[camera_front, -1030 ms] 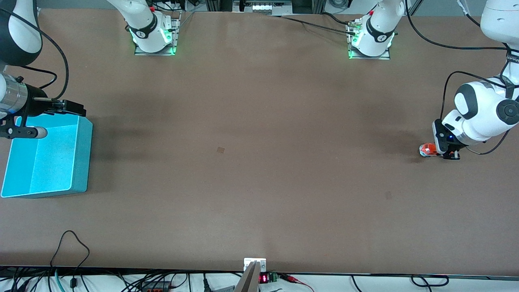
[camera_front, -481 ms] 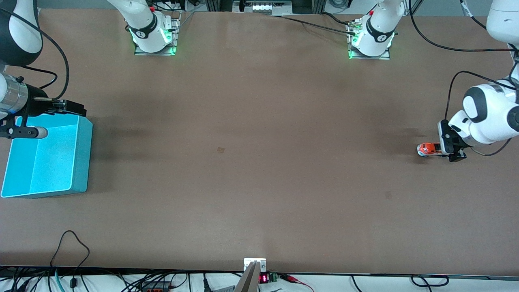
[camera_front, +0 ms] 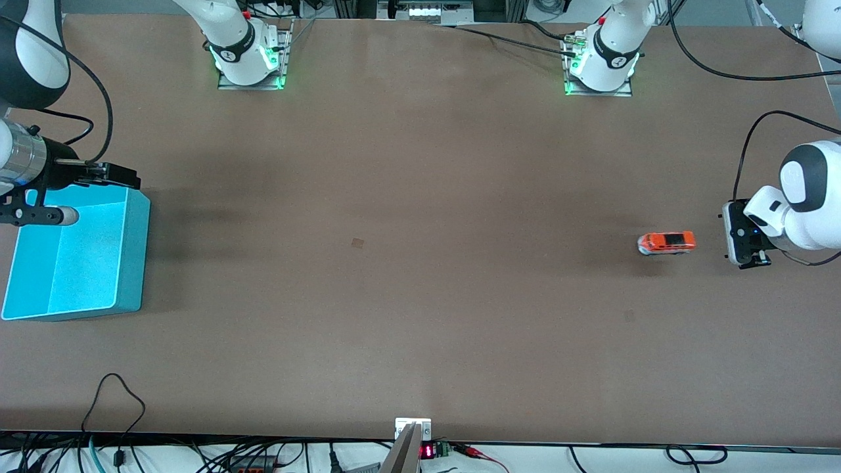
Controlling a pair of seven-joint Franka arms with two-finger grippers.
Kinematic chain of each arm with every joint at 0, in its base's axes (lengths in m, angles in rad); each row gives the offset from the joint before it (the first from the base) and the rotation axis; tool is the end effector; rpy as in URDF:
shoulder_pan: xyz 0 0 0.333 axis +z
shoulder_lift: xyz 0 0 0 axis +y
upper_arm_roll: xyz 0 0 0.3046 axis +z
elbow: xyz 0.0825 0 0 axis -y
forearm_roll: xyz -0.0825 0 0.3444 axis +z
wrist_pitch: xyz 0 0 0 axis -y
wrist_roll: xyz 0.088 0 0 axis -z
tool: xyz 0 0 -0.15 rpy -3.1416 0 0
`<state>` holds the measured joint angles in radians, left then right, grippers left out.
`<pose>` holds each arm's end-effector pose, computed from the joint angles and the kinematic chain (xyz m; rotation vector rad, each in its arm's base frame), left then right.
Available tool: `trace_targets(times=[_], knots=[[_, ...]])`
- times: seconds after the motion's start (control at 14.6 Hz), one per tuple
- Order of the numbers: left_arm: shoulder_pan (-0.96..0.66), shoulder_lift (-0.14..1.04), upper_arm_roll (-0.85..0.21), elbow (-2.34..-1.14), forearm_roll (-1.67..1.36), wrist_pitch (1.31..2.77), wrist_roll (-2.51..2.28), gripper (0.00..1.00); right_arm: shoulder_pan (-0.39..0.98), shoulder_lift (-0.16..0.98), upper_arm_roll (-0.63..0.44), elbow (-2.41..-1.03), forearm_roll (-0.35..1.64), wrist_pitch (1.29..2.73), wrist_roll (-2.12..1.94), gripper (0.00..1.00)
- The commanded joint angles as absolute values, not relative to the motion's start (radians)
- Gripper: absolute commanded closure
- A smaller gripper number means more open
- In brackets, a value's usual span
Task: Wind up bus and store in blue box
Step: 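Pull the bus backward along the table with the left gripper, then release, then raise the left gripper away while the bus rolls toward the blue box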
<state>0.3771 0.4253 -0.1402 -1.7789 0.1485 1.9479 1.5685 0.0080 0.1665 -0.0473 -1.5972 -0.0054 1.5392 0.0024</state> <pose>0.5544 0.1540 0.2739 2.2751 -1.9138 -0.3157 0.5377 -0.0205 0.4689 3.1121 -0.0646 -0.3509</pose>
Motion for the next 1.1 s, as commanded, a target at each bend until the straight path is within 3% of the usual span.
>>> trace_targets(times=[0.0, 0.34, 1.03], knots=[[0.345, 0.417, -0.153, -1.692, 0.166, 1.812, 1.432, 0.0, 0.002, 0.163, -0.043, -1.601, -0.014, 1.529, 0.002, 0.0], [0.307, 0.408, -0.156, -1.588, 0.166, 1.628, 1.208, 0.0, -0.002, 0.163, -0.043, -1.601, -0.014, 1.529, -0.002, 0.0], [0.305, 0.22, -0.224, -1.586, 0.153, 1.398, 0.65, 0.0, -0.008, 0.166, -0.044, -1.603, -0.014, 1.528, -0.009, 0.0]])
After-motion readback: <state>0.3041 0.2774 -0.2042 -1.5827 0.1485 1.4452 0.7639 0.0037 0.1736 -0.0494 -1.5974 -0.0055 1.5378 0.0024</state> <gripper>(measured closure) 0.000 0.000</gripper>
